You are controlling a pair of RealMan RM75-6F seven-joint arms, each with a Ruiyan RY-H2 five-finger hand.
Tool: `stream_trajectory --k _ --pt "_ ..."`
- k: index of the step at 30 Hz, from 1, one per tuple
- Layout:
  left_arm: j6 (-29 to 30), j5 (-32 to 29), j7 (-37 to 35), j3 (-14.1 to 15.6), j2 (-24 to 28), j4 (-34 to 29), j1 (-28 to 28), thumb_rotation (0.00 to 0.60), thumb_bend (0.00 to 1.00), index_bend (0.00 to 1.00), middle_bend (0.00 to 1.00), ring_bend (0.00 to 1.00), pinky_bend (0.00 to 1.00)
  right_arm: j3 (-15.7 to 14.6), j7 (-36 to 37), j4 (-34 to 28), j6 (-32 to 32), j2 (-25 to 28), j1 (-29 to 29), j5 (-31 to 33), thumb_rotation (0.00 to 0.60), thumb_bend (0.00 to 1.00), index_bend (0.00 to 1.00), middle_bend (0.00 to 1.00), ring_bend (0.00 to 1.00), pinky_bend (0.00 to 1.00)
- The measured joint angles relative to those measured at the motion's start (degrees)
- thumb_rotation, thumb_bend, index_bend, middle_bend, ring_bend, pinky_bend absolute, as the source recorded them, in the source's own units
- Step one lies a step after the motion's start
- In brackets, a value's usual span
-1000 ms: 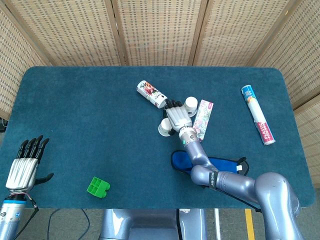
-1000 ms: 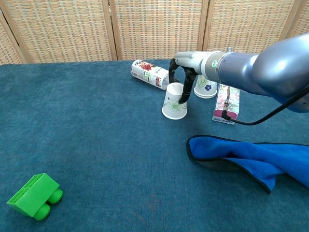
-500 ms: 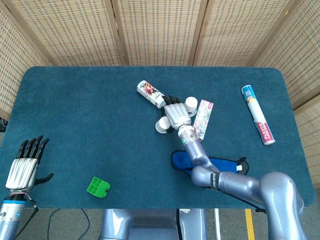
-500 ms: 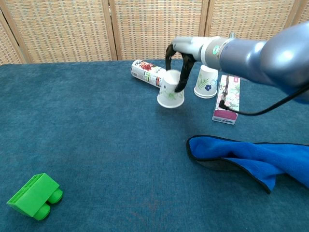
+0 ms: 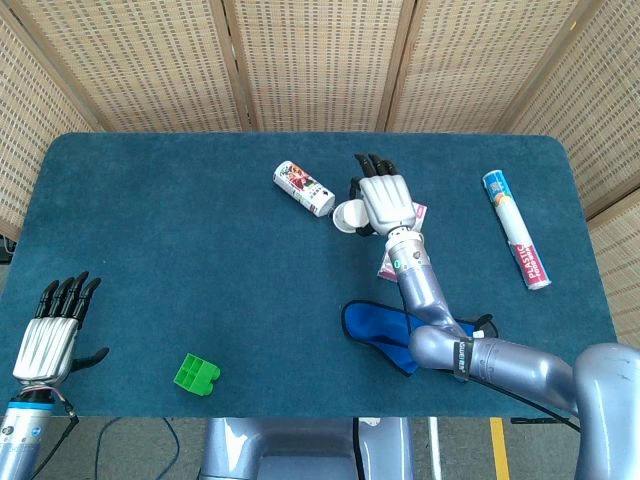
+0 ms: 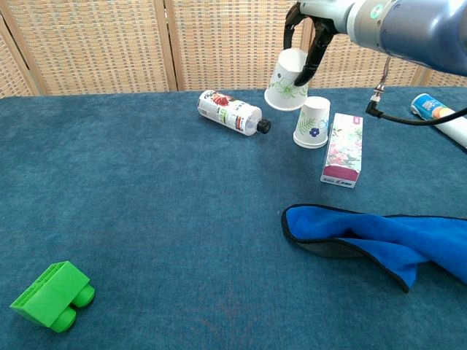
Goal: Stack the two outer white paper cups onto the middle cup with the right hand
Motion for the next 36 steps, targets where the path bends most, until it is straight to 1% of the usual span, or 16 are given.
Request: stream_trajectory --k 8,18,27,30,33,35,36 --pt "0.0 0.3 0.7 0.2 -0.5 0.2 -0.1 0.6 0.08 0.0 0.0 0.0 0.0 -0.2 2.7 4.9 -1.1 -0.6 -0.9 -0.8 0.6 0.15 0.53 0.13 0.01 0.15" --pt "-0.5 -0.4 1.3 -0.1 -1.0 0.5 -0.3 0.6 0.08 0.0 0.0 0.0 0.0 -0.6 6.3 15.4 -5.6 -4.4 -0.6 -2.2 0.6 0.15 0.53 0.13 0.01 0.15" --pt "-1.1 -0.9 1.5 -0.1 -1.1 0.6 -0.5 0.6 0.08 0.0 0.0 0.0 0.0 -0.7 7.8 24.3 -9.3 -7.8 0.3 -3.1 0.6 0.15 0.53 0.13 0.01 0.14" --pt "-1.1 -1.0 1.3 0.0 -1.0 0.7 -0.5 0.6 0.08 0.0 0.0 0.0 0.0 -0.7 8.0 27.5 -10.3 -8.9 0.7 -3.3 0.6 0.15 0.5 0.12 0.01 0.14" --pt "-1.4 -1.1 1.3 0.0 -1.1 0.8 -0.5 0.6 0.08 0.0 0.0 0.0 0.0 -0.6 7.8 30.0 -11.7 -9.7 0.9 -3.0 0.6 0.15 0.44 0.09 0.01 0.13" --pt "-1.6 -1.1 1.4 0.1 -1.2 0.9 -0.6 0.6 0.08 0.0 0.0 0.0 0.0 -0.5 7.5 30.9 -12.5 -10.0 1.0 -2.5 0.6 0.15 0.4 0.07 0.0 0.12" --pt "-1.7 -1.0 1.4 0.2 -1.2 0.9 -0.6 0.6 0.08 0.0 0.0 0.0 0.0 -0.5 7.2 31.1 -12.9 -10.1 1.0 -2.2 0.6 0.15 0.4 0.07 0.0 0.12"
